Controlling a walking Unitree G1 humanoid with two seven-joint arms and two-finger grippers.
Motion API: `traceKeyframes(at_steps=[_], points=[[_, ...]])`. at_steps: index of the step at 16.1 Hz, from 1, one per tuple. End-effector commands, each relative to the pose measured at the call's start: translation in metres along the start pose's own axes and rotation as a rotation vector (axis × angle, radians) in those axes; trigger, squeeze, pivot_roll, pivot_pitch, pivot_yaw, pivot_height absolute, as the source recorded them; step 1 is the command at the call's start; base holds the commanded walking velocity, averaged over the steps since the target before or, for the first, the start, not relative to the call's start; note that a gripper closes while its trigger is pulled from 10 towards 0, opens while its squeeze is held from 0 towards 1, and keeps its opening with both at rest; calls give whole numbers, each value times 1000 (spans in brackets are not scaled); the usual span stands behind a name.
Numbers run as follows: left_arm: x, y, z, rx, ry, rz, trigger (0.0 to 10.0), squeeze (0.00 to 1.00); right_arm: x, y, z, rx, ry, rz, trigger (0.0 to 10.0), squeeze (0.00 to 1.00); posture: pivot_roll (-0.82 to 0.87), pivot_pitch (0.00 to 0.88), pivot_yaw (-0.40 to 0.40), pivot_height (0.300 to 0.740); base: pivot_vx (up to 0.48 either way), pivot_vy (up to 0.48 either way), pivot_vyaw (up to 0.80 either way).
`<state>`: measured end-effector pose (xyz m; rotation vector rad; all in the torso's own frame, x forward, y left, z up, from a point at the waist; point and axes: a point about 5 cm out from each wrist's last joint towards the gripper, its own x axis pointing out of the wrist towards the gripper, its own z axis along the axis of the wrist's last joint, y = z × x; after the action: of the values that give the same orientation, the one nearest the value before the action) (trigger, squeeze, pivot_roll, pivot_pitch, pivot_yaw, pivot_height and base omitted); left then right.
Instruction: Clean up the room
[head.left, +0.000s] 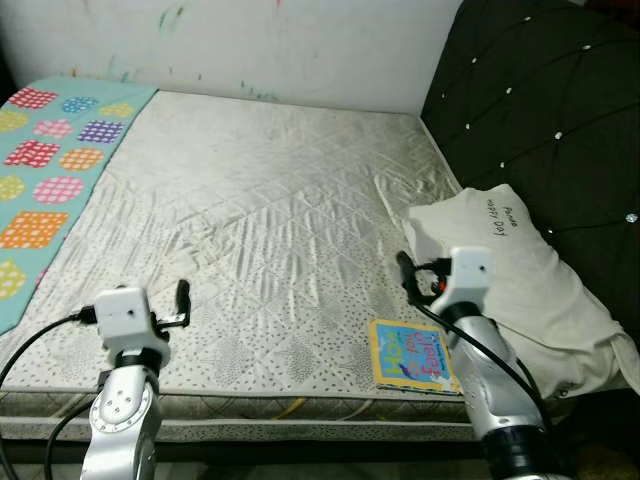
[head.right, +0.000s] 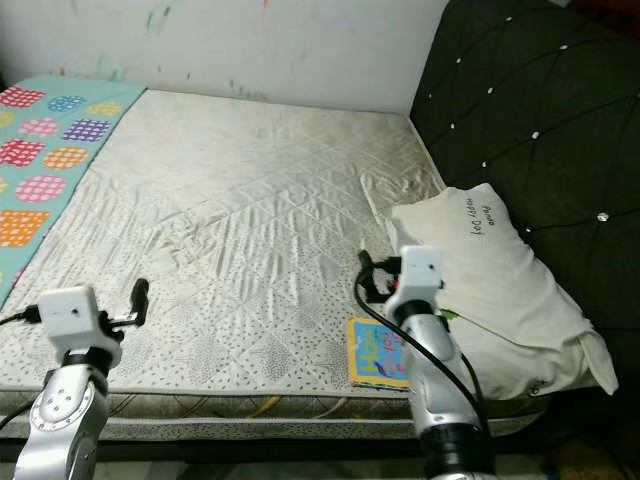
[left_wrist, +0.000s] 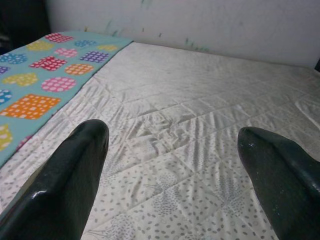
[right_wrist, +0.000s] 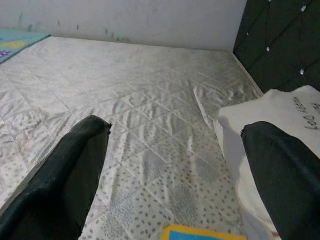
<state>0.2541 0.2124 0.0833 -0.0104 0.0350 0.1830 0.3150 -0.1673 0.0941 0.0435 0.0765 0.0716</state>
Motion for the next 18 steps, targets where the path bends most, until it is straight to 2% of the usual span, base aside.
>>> traceKeyframes(at_steps=[1,4,18], points=[[0,-1,3,-3,-7,-4,10000,0,-3,-7,2,5,-3,-16,10000,0,-12,22,-101,740,0,0,-800],[1,-4,5,-8,-11,-22,10000,0,-4,-5,3,2,2,-7,10000,0,-17,30,-102,740,0,91,-669],[5,-6,7,-20,-21,-21,10000,0,0,2,6,-5,0,41,10000,0,-16,32,-111,740,0,339,0]])
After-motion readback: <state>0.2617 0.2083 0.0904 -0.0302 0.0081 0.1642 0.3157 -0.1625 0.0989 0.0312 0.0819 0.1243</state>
